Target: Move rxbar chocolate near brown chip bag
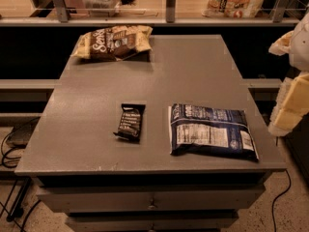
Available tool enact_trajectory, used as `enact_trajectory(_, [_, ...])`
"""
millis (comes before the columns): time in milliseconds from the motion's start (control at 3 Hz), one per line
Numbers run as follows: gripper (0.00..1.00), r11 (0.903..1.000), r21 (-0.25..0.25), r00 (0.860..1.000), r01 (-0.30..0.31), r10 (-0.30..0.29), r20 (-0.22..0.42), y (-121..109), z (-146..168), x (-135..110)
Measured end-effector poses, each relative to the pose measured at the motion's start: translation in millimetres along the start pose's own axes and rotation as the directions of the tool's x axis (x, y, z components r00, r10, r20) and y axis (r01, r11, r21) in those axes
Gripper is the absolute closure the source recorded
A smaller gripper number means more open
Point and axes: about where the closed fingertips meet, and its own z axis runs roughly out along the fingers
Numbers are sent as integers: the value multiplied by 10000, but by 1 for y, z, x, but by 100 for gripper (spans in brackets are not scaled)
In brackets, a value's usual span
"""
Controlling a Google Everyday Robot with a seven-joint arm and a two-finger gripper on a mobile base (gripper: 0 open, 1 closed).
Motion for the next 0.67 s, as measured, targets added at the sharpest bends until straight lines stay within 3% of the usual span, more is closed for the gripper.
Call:
enact_trajectory(333, [0,10000,2,10000,0,0,1,0,0,0])
enact_trajectory(667, [0,9988,-372,9978,319,-296,591,-6,5,-3])
